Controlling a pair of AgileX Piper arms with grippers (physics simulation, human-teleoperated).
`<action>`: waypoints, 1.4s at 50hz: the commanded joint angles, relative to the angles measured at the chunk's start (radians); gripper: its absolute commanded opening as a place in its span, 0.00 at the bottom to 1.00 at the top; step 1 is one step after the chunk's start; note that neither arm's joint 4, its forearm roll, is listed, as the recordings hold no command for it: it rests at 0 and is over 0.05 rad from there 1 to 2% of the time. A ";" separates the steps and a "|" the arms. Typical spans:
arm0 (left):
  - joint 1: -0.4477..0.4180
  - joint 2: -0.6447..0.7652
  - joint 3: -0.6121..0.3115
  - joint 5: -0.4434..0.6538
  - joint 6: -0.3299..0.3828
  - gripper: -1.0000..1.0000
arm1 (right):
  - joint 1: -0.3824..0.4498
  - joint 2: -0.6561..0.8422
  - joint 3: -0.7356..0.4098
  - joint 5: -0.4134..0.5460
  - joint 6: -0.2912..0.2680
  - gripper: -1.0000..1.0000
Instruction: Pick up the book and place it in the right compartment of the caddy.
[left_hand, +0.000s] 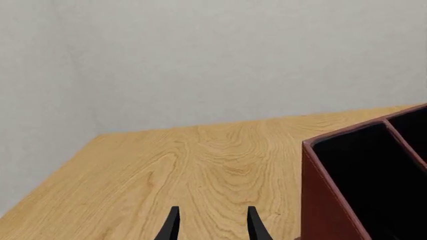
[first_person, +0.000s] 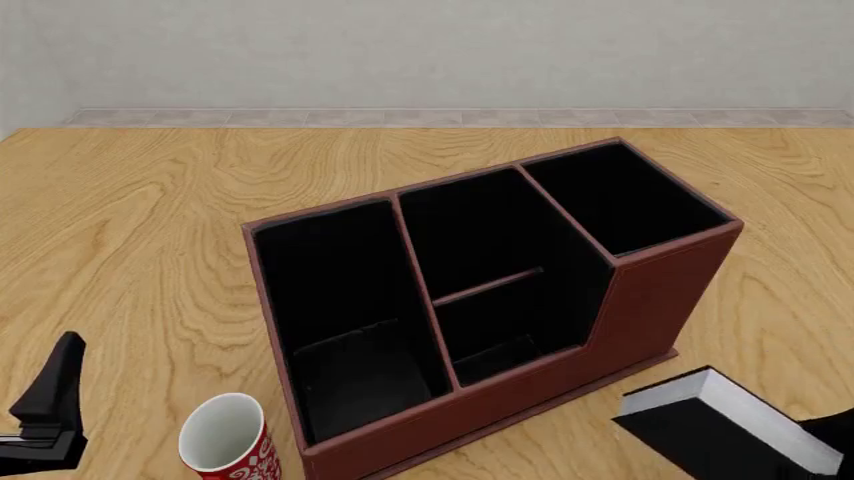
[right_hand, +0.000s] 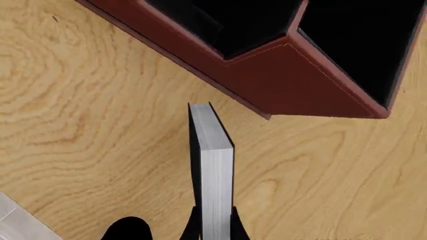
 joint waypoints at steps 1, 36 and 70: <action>-0.001 0.000 -0.004 0.000 -0.001 1.00 | -0.015 -0.044 -0.035 0.000 0.062 0.00; -0.007 0.000 -0.039 0.025 0.006 1.00 | -0.110 -0.056 -0.176 0.000 0.082 0.00; -0.016 0.000 -0.059 0.028 0.007 1.00 | -0.214 0.003 -0.356 0.000 -0.031 0.00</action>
